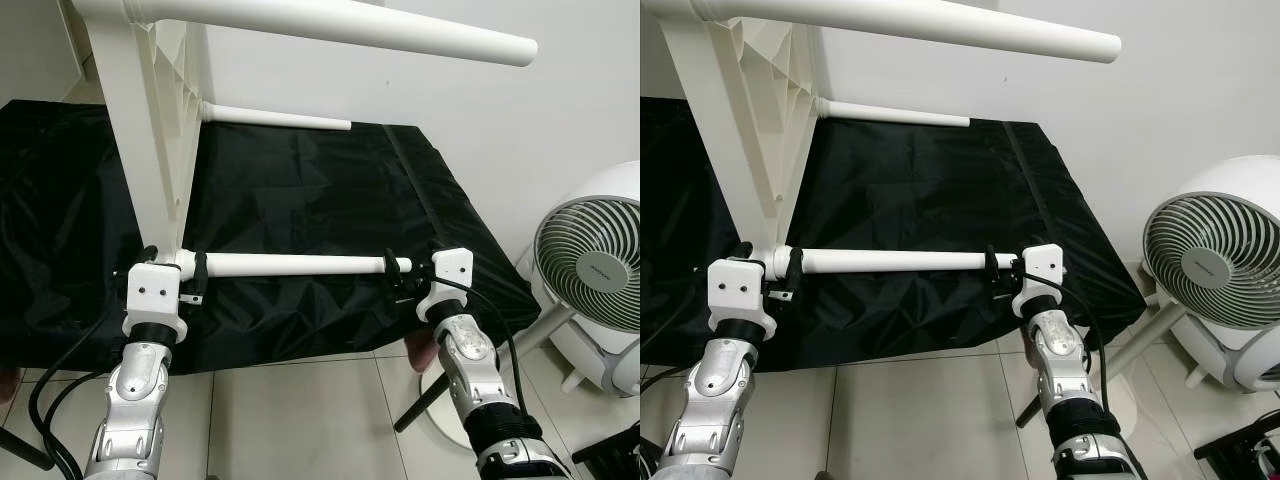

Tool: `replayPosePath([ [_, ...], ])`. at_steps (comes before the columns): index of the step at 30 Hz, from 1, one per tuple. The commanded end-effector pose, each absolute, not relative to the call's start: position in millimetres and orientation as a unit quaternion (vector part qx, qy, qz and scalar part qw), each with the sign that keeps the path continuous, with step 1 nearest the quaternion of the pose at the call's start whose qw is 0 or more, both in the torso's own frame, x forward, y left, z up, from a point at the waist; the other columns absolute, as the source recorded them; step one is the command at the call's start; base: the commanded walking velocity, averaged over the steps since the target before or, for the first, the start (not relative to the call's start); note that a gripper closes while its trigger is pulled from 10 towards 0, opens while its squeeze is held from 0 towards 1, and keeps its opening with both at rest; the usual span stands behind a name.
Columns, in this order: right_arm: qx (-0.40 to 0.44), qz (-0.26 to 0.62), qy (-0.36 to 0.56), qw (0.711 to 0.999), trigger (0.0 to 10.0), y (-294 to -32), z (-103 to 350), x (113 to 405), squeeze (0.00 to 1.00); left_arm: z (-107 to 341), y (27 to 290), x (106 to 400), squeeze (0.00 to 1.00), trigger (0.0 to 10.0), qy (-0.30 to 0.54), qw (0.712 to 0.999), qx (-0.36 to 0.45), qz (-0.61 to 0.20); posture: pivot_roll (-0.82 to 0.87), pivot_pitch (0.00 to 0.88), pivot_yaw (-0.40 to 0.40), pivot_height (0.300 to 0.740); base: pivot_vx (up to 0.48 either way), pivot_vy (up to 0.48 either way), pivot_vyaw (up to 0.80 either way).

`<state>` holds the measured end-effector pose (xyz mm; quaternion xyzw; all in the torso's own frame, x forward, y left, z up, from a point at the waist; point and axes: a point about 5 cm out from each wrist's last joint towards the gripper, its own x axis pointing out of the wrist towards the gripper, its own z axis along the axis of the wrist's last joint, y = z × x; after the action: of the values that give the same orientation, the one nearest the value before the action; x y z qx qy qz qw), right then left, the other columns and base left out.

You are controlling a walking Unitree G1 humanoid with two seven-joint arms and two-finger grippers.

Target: Building children table

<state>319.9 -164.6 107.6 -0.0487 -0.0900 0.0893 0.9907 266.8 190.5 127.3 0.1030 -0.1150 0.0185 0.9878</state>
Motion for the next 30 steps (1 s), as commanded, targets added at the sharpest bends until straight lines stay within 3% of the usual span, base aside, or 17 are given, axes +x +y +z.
replayPosePath([
  [1, -0.045, 0.084, -0.093, 0.991, 10.0, -167.2, 111.0, 321.3, 0.00, 127.2, 187.3, 265.9, 0.00, 10.0, -0.113, 0.989, 0.094, 0.019, 0.22, 0.000, -0.118, 0.740, 0.000, 0.000, 0.00],
  [30, -0.063, 0.073, -0.082, 0.992, 10.0, -167.2, 109.0, 322.9, 0.00, 128.3, 184.0, 268.0, 0.00, 10.0, -0.111, 0.988, 0.103, 0.012, 0.23, 0.000, -0.122, 0.740, 0.000, 0.000, 0.00],
])
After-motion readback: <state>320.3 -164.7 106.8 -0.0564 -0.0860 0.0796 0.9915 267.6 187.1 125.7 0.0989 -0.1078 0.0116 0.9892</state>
